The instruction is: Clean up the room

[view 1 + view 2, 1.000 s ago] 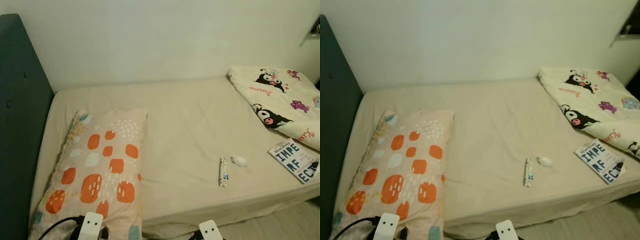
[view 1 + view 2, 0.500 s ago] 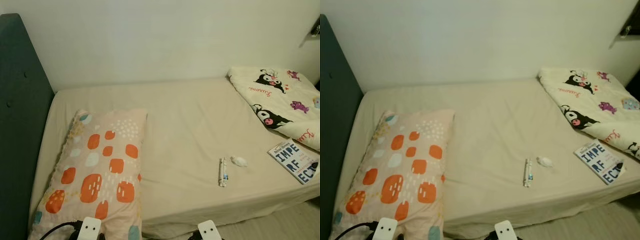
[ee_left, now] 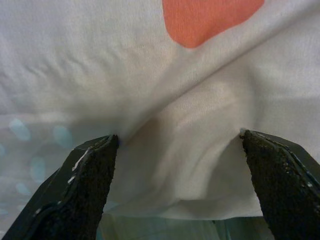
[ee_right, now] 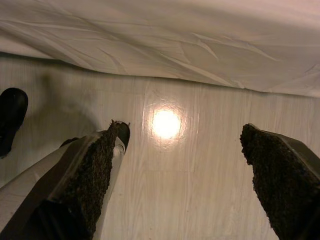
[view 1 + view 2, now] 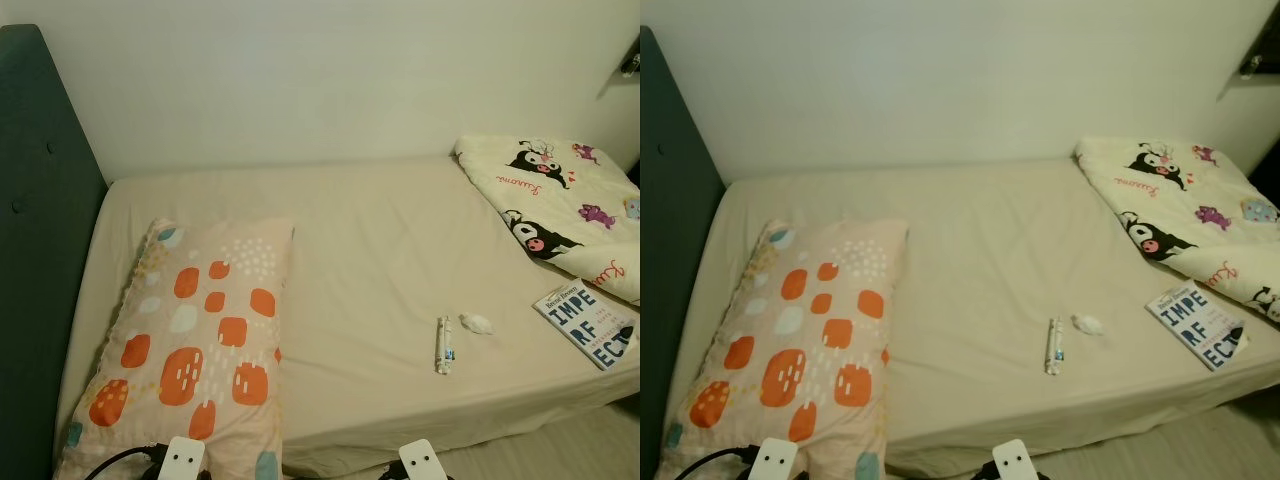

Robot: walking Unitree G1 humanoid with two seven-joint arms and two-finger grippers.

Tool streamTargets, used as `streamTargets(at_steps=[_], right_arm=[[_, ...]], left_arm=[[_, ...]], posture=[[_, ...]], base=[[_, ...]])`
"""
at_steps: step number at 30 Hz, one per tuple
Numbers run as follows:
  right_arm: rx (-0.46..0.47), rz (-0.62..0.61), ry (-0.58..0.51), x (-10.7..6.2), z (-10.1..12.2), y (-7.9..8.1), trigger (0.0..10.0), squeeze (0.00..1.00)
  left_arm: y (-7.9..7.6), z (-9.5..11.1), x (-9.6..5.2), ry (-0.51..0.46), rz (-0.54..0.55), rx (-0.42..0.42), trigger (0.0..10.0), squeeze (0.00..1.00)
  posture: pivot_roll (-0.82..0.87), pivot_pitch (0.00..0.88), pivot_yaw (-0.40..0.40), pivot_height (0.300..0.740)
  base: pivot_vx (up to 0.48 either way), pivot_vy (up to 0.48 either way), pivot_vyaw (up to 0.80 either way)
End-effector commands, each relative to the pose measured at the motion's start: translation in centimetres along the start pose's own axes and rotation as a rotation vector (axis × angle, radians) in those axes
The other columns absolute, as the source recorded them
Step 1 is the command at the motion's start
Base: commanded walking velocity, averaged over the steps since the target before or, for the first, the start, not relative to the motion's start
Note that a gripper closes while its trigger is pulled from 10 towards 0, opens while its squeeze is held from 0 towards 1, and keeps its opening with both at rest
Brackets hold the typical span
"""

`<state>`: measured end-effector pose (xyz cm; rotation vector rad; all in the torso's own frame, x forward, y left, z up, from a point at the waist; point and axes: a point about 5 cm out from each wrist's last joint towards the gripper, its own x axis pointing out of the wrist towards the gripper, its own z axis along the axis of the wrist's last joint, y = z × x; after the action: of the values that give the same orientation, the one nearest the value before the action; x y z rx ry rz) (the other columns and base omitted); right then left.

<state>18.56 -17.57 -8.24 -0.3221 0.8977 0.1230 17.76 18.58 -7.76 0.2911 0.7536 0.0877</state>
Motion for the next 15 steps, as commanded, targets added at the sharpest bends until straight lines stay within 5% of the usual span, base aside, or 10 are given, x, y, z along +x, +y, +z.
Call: streamTargets(at_steps=[1,15], right_arm=[[-0.014,0.003,0.021,-0.11,-0.55,0.01,10.0,0.0],[-0.016,0.008,0.016,0.01,-0.1,0.24,10.0,0.0]], left_arm=[[-0.16,-0.64,-0.19,0.031,0.001,0.007,10.0,0.0],[0.25,-0.37,0.05,0.034,0.009,0.017,10.0,0.0]], posture=[[0.04,0.0,-0.009,0.74],[0.04,0.0,-0.004,0.74]], base=[[0.0,0.0,0.0],[0.0,0.0,0.0]])
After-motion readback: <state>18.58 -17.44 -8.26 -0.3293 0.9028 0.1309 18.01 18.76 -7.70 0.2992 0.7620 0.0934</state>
